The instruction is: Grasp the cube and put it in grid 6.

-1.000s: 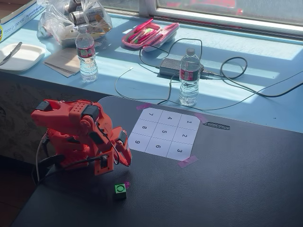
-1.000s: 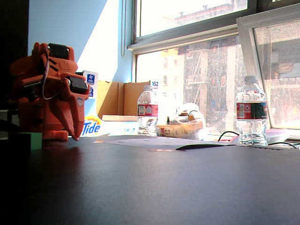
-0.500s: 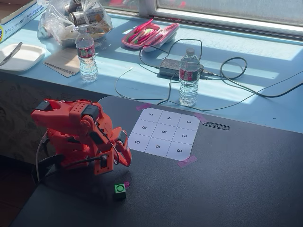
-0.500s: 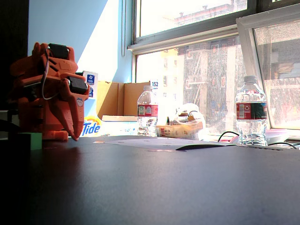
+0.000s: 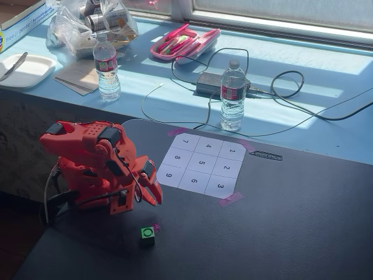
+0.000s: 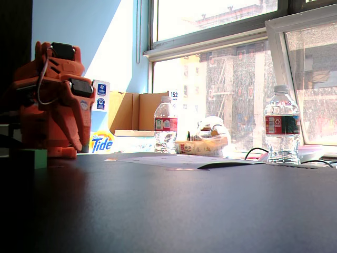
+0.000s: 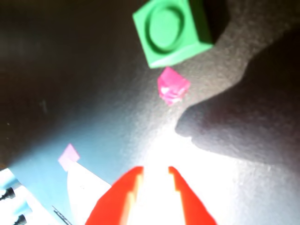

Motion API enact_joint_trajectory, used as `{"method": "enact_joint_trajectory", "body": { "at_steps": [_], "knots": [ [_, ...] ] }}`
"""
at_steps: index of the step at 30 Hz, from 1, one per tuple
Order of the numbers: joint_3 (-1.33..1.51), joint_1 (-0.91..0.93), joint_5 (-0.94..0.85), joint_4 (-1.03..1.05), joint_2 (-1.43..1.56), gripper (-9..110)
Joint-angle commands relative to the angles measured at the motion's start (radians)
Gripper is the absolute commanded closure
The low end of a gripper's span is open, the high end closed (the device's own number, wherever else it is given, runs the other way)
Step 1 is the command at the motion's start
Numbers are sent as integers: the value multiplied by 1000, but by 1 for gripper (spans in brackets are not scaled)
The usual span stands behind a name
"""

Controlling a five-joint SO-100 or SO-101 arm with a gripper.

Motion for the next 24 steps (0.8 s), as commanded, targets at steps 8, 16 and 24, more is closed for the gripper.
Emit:
{"method": "enact_joint_trajectory", "body": {
  "at_steps": [8,16,24],
  "knots": [
    [-227,67,37,-48,-413,83],
    [-348,147,29,-66,-635,81],
    [-453,233,14,-80,-793,78]
  ]
}}
